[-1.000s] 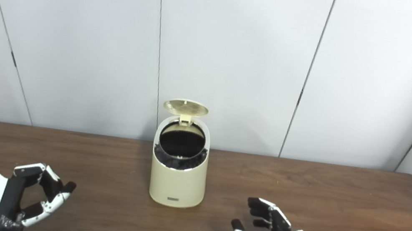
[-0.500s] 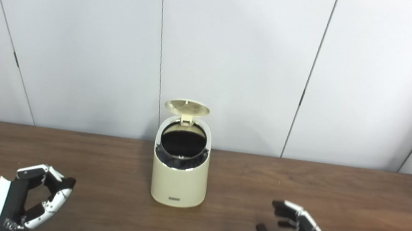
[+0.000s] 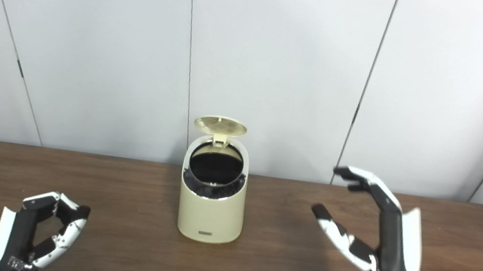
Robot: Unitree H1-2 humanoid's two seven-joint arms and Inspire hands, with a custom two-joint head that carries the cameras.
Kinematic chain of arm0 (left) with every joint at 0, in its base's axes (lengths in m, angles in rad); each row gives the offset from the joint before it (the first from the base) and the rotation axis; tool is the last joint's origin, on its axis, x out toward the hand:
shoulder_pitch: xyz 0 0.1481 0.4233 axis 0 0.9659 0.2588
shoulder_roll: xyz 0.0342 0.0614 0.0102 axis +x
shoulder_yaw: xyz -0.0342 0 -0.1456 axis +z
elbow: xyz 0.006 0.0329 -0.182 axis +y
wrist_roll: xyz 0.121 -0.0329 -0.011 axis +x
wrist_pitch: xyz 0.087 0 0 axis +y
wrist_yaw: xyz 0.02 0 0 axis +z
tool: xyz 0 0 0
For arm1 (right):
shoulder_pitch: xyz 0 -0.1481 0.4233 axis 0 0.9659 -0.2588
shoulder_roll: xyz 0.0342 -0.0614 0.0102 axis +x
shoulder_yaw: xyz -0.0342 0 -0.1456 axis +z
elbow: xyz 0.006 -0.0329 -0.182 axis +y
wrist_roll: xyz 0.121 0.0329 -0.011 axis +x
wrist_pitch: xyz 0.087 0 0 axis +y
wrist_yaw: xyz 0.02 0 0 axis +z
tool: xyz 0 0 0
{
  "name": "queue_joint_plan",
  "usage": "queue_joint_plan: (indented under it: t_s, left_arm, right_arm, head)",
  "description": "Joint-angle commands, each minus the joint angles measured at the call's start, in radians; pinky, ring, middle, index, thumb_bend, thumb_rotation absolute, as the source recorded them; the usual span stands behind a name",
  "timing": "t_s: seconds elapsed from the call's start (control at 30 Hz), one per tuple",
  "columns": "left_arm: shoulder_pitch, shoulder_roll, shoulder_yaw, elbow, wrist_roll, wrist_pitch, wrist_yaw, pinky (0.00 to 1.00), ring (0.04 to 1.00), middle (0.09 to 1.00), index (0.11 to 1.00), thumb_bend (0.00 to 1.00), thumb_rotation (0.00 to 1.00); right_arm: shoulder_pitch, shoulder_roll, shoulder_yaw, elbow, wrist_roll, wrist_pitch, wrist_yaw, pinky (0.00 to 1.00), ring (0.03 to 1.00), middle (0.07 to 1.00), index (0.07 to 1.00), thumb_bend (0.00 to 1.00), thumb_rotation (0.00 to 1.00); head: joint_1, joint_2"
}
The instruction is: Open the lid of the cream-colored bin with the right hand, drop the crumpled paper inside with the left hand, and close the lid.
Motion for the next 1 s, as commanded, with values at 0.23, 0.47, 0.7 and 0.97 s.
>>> queue_joint_plan:
  t_s: [0.23, 0.47, 0.7, 0.97]
  left_arm:
    - [0.037, -0.049, -0.026, 0.058, 0.028, -0.031, 0.041, 0.31, 0.369, 0.408, 0.412, 0.24, 0.26]
    - [0.038, -0.047, -0.041, 0.062, 0.028, -0.03, 0.049, 0.32, 0.37, 0.408, 0.41, 0.23, 0.24]
    - [0.037, -0.047, -0.054, 0.065, 0.033, -0.031, 0.062, 0.32, 0.37, 0.407, 0.405, 0.24, 0.22]
    - [0.03, -0.049, -0.067, 0.078, 0.056, -0.031, 0.088, 0.32, 0.369, 0.408, 0.403, 0.24, 0.2]
  right_arm:
    - [-0.23, -0.016, 0.036, -0.178, -0.111, 0.214, 0.163, 0.53, 0.667, 0.676, 0.641, 0.31, 0.45]
    - [-0.34, -0.084, 0.107, -0.124, -0.156, 0.288, 0.312, 0.57, 0.7, 0.702, 0.658, 0.33, 0.4]
    - [-0.431, -0.143, 0.194, -0.101, -0.271, 0.357, 0.454, 0.63, 0.756, 0.763, 0.739, 0.68, 0.74]
    - [-0.549, -0.147, 0.256, -0.067, -0.346, 0.38, 0.553, 0.7, 0.828, 0.819, 0.8, 0.9, 0.83]
  head:
    - [0.002, -0.006]
    - [0.005, -0.007]
    - [0.006, -0.007]
    - [0.011, -0.009]
